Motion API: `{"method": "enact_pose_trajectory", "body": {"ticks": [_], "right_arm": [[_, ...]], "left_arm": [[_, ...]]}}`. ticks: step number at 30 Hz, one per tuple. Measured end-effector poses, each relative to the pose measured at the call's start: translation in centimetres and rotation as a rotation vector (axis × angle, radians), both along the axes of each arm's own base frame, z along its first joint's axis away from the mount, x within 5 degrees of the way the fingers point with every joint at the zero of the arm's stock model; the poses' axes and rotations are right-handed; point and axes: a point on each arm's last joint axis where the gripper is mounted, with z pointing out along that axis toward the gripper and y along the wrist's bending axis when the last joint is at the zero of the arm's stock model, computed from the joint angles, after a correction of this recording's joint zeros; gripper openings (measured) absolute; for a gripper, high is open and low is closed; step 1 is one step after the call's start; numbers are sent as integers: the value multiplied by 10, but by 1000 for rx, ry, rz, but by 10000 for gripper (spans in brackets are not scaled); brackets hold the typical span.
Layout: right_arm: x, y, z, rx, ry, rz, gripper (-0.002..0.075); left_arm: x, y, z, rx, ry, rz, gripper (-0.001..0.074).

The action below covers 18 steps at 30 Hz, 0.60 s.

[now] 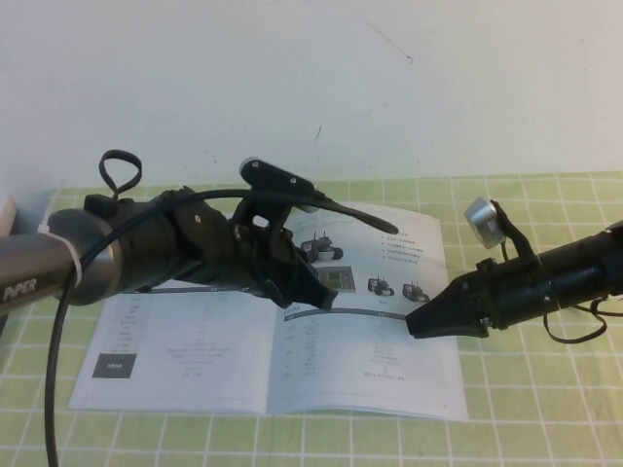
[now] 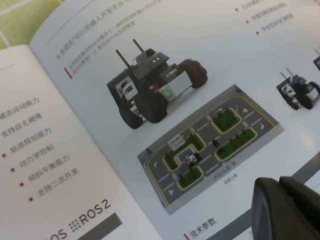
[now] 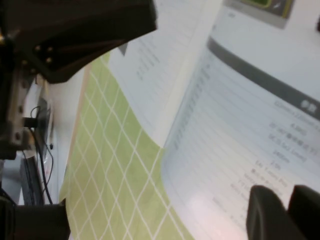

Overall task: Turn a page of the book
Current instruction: Open the closed book

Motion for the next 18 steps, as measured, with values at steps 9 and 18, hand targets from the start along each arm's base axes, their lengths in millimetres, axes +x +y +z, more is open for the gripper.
{"method": "enact_pose_trajectory", "body": {"ticks": [9, 18], "right_arm": [[3, -19, 1, -38, 2, 23, 16], [7, -35, 14, -189, -31, 126, -1]], "left_arm": [[1, 13, -22, 112, 124, 60, -4], [14, 37, -54, 155, 266, 175, -4]]}}
